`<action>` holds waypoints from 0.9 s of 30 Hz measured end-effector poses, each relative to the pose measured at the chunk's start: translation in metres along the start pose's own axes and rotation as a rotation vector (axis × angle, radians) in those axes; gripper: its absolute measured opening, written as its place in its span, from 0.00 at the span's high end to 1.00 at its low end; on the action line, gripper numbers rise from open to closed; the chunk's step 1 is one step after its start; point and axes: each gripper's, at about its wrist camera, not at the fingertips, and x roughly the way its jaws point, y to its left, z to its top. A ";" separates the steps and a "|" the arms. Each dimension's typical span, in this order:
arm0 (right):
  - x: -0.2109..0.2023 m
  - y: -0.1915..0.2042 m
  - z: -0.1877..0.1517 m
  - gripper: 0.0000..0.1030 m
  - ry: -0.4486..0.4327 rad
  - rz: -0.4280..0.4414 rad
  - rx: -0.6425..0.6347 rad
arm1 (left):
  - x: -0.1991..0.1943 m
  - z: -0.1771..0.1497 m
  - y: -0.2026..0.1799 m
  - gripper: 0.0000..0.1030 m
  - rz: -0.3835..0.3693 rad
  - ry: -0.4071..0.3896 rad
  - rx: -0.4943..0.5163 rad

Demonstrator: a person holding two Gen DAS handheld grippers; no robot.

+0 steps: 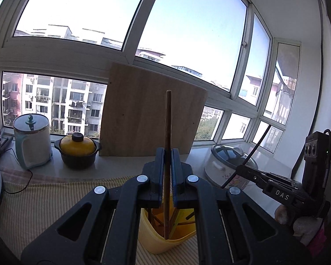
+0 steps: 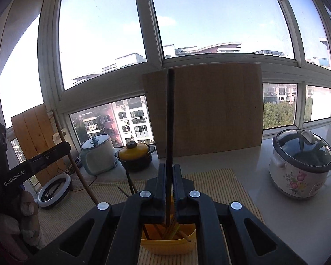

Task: Organize utensils
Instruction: 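Lift both chopsticks and lower them into the yellow container, then open both tools to release the chopsticks into the container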

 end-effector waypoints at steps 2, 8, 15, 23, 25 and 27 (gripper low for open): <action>0.001 -0.002 -0.001 0.97 -0.001 -0.018 -0.010 | 0.008 0.001 -0.001 0.96 0.004 -0.001 0.001; 0.010 0.001 -0.006 0.97 0.019 -0.035 -0.031 | 0.028 -0.007 0.006 0.96 0.012 0.023 -0.027; 0.016 0.004 -0.017 0.97 0.047 -0.041 -0.043 | 0.036 -0.024 0.012 0.96 0.015 0.068 -0.048; 0.022 0.009 -0.032 0.97 0.094 -0.027 -0.046 | 0.037 -0.041 0.015 0.96 -0.003 0.113 -0.068; 0.023 0.008 -0.035 0.97 0.104 -0.025 -0.035 | 0.036 -0.045 0.015 0.96 -0.011 0.125 -0.073; 0.025 0.007 -0.040 0.97 0.116 -0.026 -0.024 | 0.035 -0.050 0.015 0.96 -0.022 0.141 -0.079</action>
